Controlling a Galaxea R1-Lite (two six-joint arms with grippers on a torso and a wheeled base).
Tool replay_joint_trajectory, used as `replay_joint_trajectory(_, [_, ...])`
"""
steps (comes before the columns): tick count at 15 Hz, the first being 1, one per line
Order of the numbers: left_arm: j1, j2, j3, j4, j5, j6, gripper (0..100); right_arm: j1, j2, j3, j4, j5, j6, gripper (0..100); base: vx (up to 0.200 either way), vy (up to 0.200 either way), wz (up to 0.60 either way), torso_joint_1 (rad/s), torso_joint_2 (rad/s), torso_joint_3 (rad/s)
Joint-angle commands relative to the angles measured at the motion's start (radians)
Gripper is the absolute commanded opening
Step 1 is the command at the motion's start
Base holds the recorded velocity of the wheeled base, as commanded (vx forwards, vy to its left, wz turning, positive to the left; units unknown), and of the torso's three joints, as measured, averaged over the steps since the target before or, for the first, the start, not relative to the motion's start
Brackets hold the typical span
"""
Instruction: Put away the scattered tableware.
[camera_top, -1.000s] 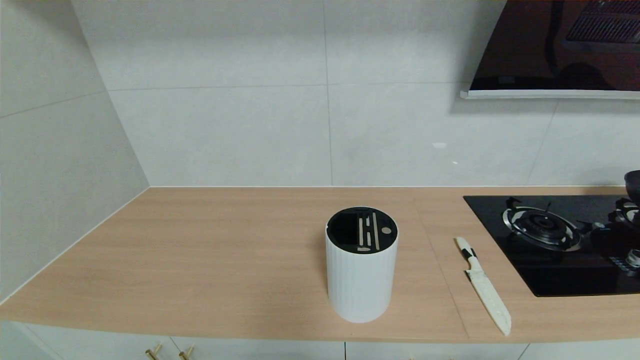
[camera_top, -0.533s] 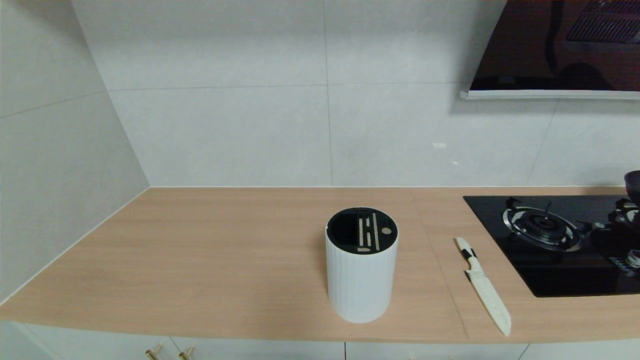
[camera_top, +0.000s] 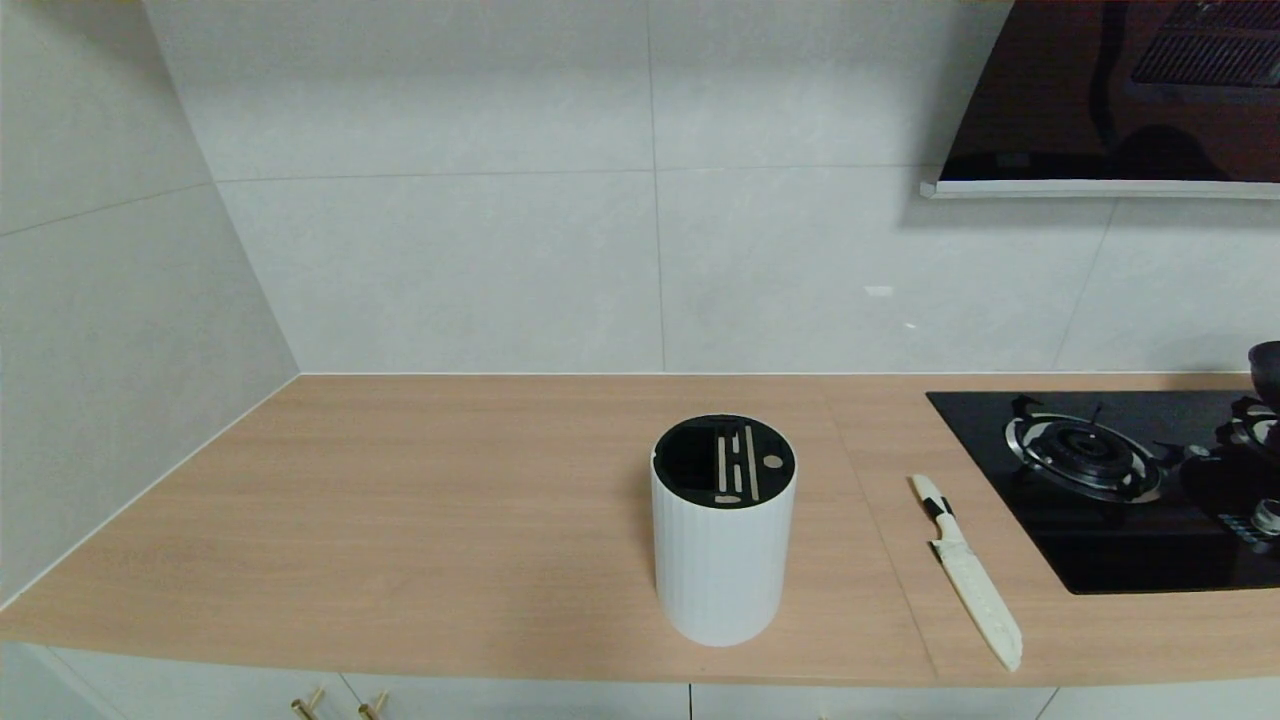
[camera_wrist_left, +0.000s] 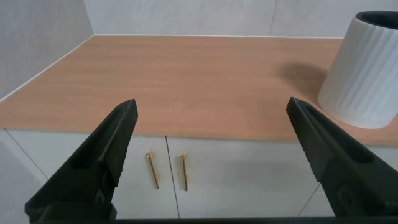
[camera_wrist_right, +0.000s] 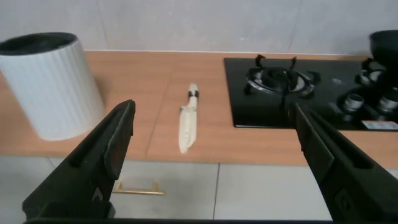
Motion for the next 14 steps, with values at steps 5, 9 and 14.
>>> replay_joint_trajectory(5, [0.000,0.000,0.000,-0.001,0.000,0.000,100,0.116,0.562,-0.111,-0.133,-0.001,-0.004,100,0.000,0.000,0.00,0.000,0.00,0.000])
replay_joint_trajectory(9, [0.000,0.000,0.000,-0.001,0.000,0.000,100,0.131,0.924,-0.141,-0.357,-0.002,-0.002,100,0.000,0.000,0.00,0.000,0.00,0.000])
replay_joint_trajectory(14, [0.000,0.000,0.000,-0.001,0.000,0.000,100,0.140,1.314,-0.150,-0.631,-0.002,-0.001,100,0.000,0.000,0.00,0.000,0.00,0.000])
